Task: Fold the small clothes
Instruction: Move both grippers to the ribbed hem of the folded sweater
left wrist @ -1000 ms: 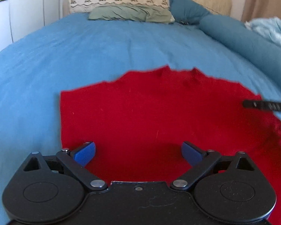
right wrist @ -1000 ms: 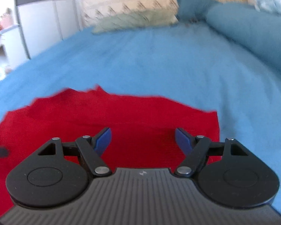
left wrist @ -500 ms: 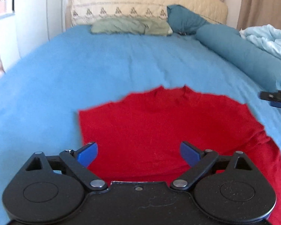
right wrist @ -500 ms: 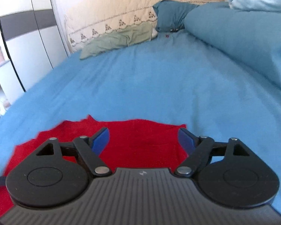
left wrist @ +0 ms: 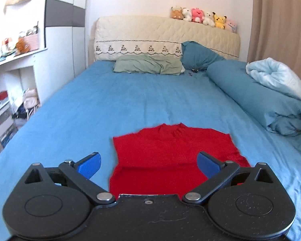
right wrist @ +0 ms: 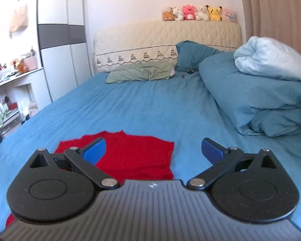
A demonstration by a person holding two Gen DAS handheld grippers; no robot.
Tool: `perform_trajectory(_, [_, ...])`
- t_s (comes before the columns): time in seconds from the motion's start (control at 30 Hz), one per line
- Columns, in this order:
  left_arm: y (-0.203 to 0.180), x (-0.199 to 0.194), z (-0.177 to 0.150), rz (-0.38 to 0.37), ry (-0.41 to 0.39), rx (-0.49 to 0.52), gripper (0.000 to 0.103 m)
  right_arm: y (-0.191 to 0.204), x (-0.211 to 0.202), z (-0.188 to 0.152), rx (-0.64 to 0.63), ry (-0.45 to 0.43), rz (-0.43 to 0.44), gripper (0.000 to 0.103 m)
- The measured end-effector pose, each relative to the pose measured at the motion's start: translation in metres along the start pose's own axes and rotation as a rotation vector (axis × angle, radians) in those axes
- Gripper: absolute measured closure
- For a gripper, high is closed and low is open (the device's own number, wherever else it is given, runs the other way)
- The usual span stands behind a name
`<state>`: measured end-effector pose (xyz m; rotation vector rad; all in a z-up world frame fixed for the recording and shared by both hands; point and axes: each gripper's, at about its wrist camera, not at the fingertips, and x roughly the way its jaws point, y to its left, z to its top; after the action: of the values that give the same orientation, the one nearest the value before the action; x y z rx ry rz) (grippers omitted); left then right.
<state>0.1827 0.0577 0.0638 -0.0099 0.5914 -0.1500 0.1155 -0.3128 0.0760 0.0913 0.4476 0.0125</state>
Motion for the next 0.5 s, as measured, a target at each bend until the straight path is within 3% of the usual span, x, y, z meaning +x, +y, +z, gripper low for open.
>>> perform_trajectory(0.2, [0.003,-0.047,-0.054,-0.003,0.048,-0.034,0.0,0.0,-0.064,-0.047,-0.038,0.04,0.037,0.0])
perform_trajectory(0.4, [0.018,-0.052,-0.123,0.016,0.163,-0.084,0.0,-0.007,-0.072,-0.122,0.005,0.161,0.051,0.0])
perform_trajectory(0.5, [0.024,-0.043,-0.156,0.035,0.209,-0.106,0.001,-0.007,-0.069,-0.155,0.026,0.218,0.016,0.0])
